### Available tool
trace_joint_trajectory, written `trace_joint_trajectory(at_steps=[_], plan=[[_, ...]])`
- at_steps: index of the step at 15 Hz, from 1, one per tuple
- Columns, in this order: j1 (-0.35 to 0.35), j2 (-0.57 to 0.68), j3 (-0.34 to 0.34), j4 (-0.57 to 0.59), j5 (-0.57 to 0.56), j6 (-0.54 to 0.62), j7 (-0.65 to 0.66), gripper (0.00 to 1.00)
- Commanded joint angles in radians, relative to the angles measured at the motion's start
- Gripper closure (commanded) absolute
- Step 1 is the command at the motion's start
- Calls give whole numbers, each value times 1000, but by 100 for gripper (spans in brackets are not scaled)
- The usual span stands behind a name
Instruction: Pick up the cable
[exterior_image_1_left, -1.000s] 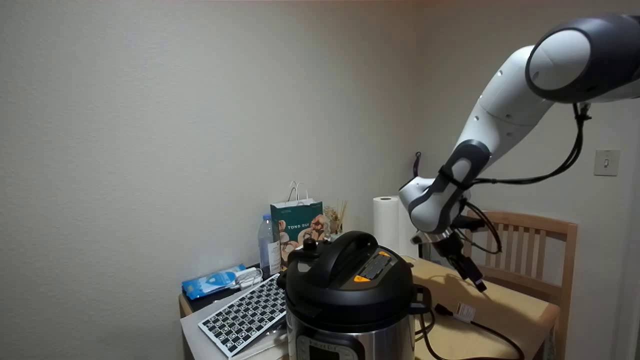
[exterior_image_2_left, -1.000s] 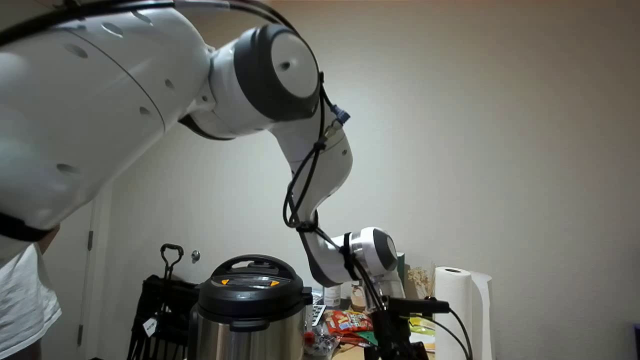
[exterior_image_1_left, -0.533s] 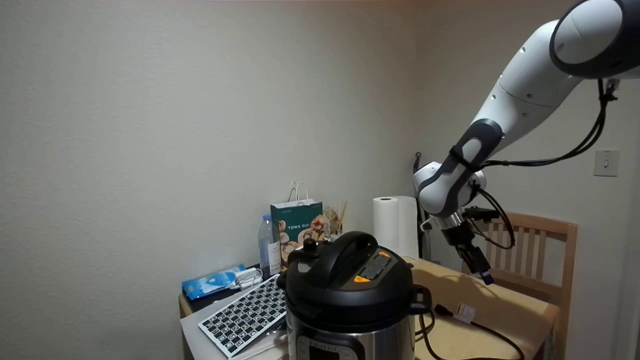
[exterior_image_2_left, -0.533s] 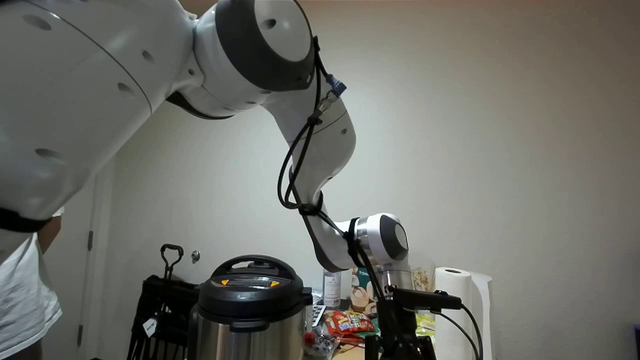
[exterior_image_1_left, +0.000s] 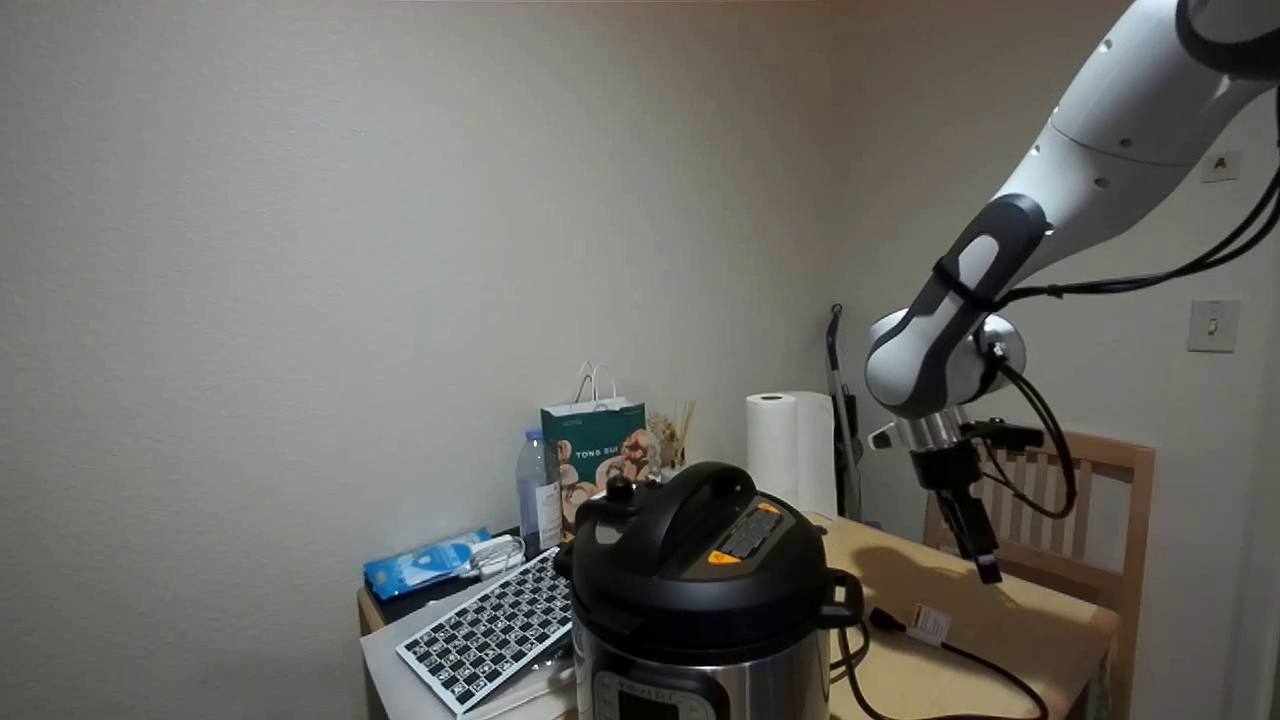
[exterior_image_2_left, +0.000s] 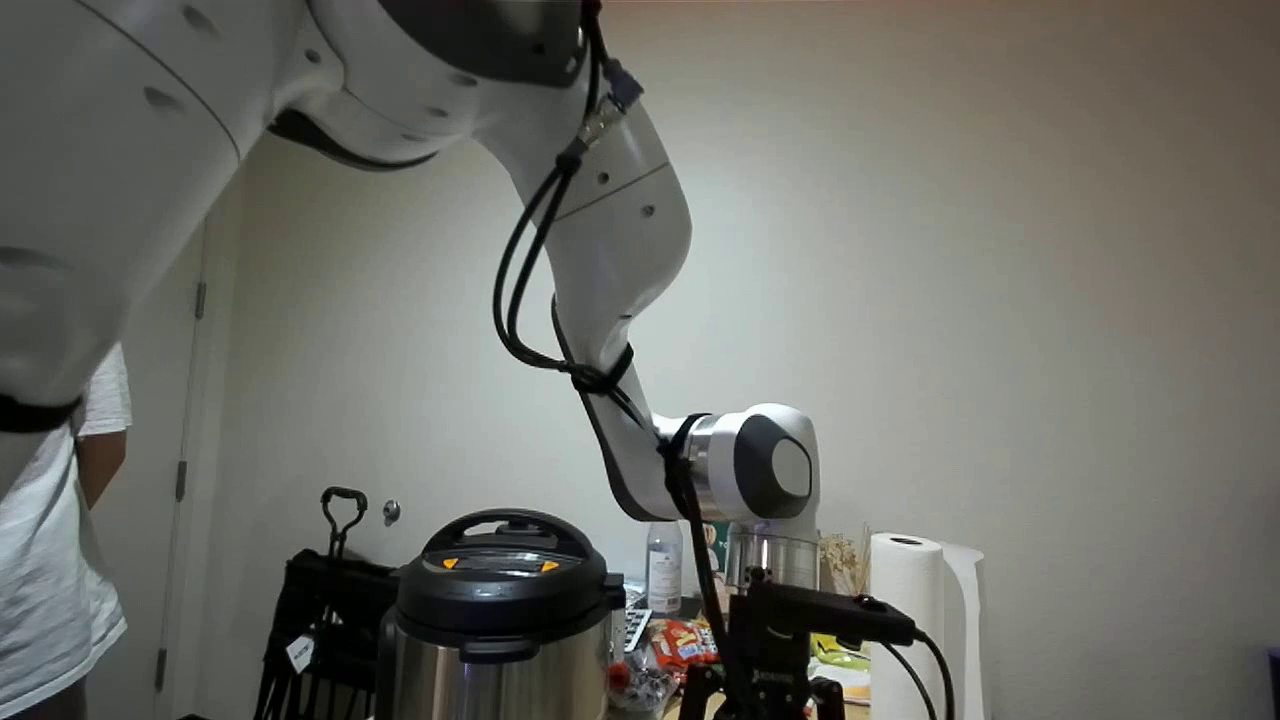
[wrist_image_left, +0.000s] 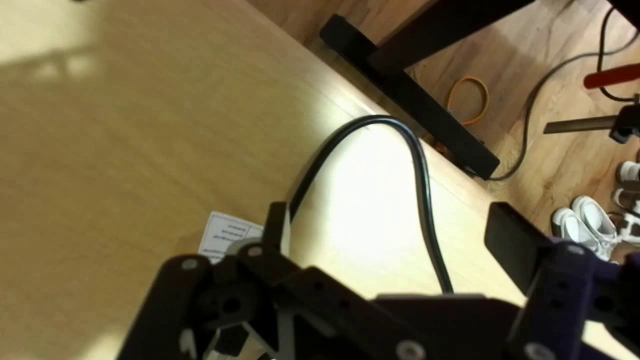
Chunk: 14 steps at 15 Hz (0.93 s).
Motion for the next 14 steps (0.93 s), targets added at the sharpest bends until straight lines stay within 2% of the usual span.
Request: trace_joint_trajectory(at_steps=[1,2,3,7,11,14], plan=[[-23,-158,-39,-250,119,103,31,0],[9,-65,-40,-111,73,32,6,0],[7,-83,-49,-144,77,38,6,0],[17,-70,-47,-117,75,36,7,0],[9,-19,-25,-123,111,159,-36,0],[-10,13,-17,-113,107,168,-77,0]])
